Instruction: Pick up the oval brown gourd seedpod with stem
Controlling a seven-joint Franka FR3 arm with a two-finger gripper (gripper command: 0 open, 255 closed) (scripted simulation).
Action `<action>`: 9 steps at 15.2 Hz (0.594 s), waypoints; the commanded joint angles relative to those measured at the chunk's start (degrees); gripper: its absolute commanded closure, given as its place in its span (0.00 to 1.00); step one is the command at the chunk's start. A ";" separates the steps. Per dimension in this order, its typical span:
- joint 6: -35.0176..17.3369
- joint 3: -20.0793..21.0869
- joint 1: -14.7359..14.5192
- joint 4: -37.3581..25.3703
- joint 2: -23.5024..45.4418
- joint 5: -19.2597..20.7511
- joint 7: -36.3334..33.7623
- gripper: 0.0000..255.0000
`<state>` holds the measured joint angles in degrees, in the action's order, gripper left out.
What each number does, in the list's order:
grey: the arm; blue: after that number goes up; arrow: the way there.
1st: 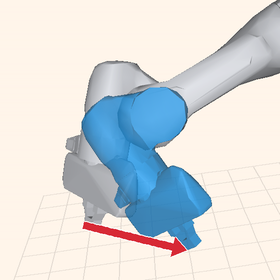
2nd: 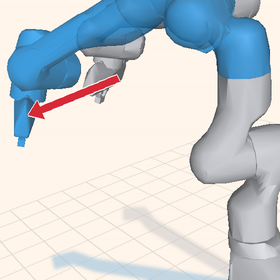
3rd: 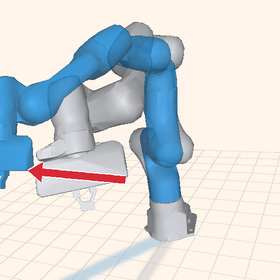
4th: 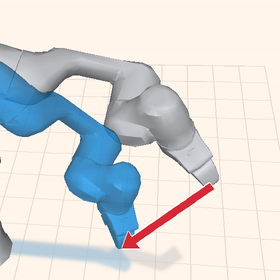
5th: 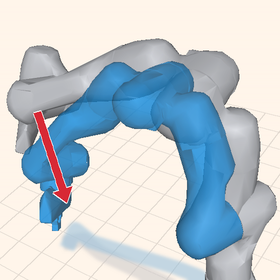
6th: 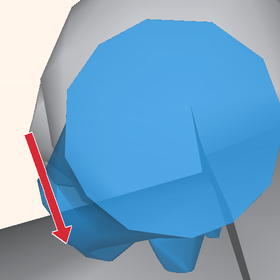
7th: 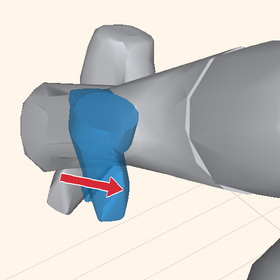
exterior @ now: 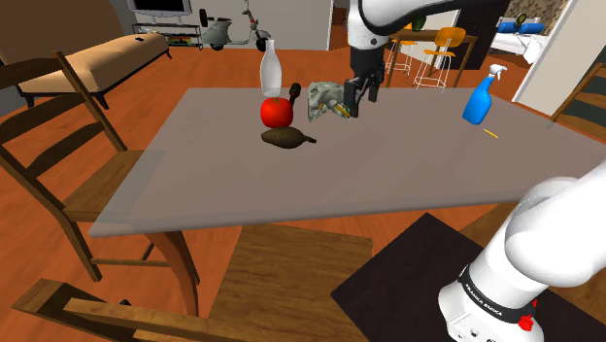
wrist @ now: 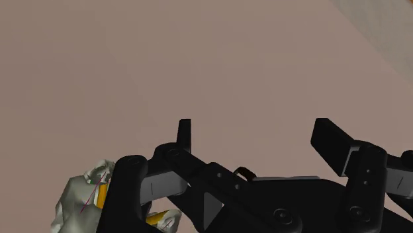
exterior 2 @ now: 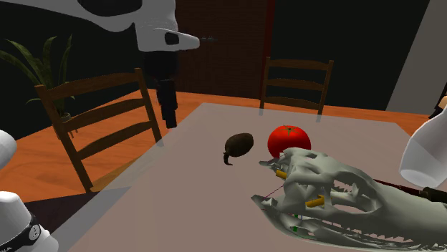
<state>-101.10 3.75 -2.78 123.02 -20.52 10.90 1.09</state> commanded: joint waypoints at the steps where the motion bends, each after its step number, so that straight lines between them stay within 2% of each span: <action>1: -0.17 0.31 -0.42 -3.66 5.13 0.83 2.19 0.00; 9: 1.02 2.19 -2.22 -19.88 25.31 4.83 9.93 0.00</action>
<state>-100.30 5.56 -4.62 104.66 2.75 15.23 10.19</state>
